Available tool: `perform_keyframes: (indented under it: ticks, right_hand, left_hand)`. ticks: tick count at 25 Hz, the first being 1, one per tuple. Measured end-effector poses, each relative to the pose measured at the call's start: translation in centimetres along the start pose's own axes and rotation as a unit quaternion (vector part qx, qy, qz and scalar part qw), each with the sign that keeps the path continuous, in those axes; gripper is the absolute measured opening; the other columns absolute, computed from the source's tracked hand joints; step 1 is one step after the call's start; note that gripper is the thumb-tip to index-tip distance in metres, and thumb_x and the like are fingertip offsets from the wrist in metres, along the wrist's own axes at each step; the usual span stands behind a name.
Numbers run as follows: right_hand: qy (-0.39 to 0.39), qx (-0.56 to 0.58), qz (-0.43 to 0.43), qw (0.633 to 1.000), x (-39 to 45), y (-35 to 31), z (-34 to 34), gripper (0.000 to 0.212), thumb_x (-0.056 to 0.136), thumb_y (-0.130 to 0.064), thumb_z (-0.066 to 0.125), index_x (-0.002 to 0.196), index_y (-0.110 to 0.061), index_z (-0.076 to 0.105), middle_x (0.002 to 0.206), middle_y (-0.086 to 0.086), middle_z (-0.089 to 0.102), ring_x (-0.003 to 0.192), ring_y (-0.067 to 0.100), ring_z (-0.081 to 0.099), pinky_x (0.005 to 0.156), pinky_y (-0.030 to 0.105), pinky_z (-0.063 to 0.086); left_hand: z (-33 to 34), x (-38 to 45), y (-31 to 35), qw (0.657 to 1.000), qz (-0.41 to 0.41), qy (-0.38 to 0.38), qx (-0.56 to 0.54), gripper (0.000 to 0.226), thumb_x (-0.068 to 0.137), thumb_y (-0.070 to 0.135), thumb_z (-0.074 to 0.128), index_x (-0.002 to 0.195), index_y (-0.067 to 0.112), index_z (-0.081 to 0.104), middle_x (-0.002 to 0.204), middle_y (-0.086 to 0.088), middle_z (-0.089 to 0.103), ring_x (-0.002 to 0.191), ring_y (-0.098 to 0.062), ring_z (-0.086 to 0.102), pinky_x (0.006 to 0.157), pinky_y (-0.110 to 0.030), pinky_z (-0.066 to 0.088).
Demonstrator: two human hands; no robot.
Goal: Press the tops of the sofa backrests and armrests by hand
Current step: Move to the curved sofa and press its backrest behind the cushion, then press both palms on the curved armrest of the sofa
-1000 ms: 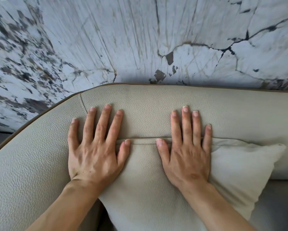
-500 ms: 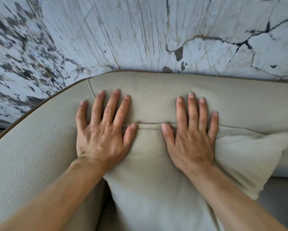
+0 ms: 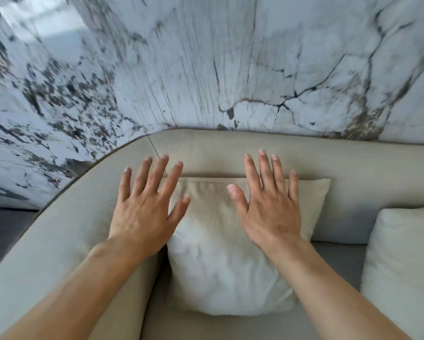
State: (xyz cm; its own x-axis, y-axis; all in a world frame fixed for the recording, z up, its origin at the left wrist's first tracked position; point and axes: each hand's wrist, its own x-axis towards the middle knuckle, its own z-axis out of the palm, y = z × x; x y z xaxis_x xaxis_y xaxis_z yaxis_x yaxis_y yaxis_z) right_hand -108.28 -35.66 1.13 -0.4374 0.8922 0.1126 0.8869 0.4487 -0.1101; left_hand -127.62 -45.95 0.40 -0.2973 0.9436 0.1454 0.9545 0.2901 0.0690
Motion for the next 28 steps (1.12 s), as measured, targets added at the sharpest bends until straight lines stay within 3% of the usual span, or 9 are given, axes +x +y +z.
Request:
perform_keyframes:
  ticks: [3,5,8,12,15,21,25,28]
  right_hand:
    - [0.015,-0.001,-0.004,1.000,-2.6,-1.1,-5.4,0.073,0.085,-0.067,-0.012,0.150,-0.032,-0.015,0.161,-0.004,-0.020,0.146,0.016,-0.022,0.117,0.046,-0.015]
    - [0.047,-0.003,-0.011,0.999,-4.3,-2.1,-9.0,0.072,0.089,-0.064,-0.005,0.152,-0.030,-0.006,0.162,-0.002,-0.013,0.148,0.017,-0.015,0.117,0.047,-0.012]
    - [0.105,-0.003,-0.015,0.994,-7.2,-4.7,-15.8,0.068,0.094,-0.059,0.010,0.153,-0.026,0.009,0.163,0.003,0.004,0.149,0.022,-0.001,0.117,0.049,-0.006]
    - [0.132,-0.015,0.021,0.991,-10.9,-8.6,-24.0,0.067,0.093,-0.060,0.011,0.151,-0.030,-0.004,0.163,0.000,-0.002,0.149,0.019,-0.009,0.118,0.051,-0.007]
    - [0.158,-0.009,0.059,0.986,-14.6,-10.6,-28.1,0.067,0.095,-0.059,0.015,0.153,-0.028,0.004,0.163,0.003,0.003,0.150,0.022,-0.002,0.118,0.055,-0.001]
    - [0.195,0.024,0.106,0.975,-21.8,-12.7,-31.0,0.067,0.095,-0.056,0.024,0.153,-0.023,0.020,0.162,0.007,0.013,0.149,0.027,0.008,0.115,0.055,-0.003]
    - [0.205,0.054,0.140,0.967,-25.2,-11.9,-30.0,0.066,0.094,-0.053,0.026,0.152,-0.023,0.022,0.162,0.008,0.016,0.149,0.028,0.010,0.115,0.057,0.002]
    - [0.208,0.062,0.173,0.961,-26.5,-12.1,-29.4,0.066,0.094,-0.052,0.027,0.152,-0.022,0.023,0.161,0.009,0.018,0.148,0.028,0.011,0.115,0.058,0.004]
  left_hand:
    - [-5.3,-3.2,0.6,0.999,-0.018,0.028,-0.007,0.071,0.093,0.058,0.015,0.155,0.025,0.016,0.164,-0.007,0.019,0.152,-0.026,0.006,0.122,-0.054,0.005]
    - [-9.0,-4.9,0.5,0.998,-0.018,0.052,-0.015,0.069,0.093,0.054,0.026,0.152,0.020,0.033,0.159,-0.010,0.031,0.149,-0.030,0.019,0.119,-0.057,0.015]
    - [-16.1,-7.1,-1.3,0.993,-0.032,0.112,-0.017,0.068,0.093,0.054,0.028,0.152,0.020,0.034,0.159,-0.010,0.031,0.149,-0.031,0.021,0.120,-0.055,0.008]
    - [-25.3,-9.4,-3.3,0.986,-0.032,0.157,-0.053,0.068,0.095,0.053,0.027,0.154,0.020,0.027,0.162,-0.010,0.023,0.151,-0.030,0.010,0.121,-0.049,-0.004]
    - [-30.0,-12.6,-3.1,0.984,0.000,0.170,-0.058,0.067,0.095,0.050,0.031,0.153,0.019,0.026,0.162,-0.012,0.024,0.151,-0.032,0.013,0.121,-0.049,-0.004]
    - [-32.7,-19.1,-0.4,0.989,0.034,0.140,-0.043,0.064,0.093,0.043,0.037,0.150,0.014,0.036,0.160,-0.014,0.030,0.149,-0.035,0.021,0.118,-0.060,0.013]
    - [-32.0,-21.9,0.5,0.986,0.031,0.162,-0.020,0.062,0.093,0.043,0.037,0.148,0.015,0.037,0.158,-0.013,0.033,0.148,-0.033,0.019,0.118,-0.058,0.012]
    - [-32.1,-22.1,-0.2,0.985,0.040,0.167,0.004,0.064,0.094,0.045,0.037,0.150,0.017,0.033,0.160,-0.012,0.028,0.149,-0.032,0.013,0.120,-0.052,0.001]
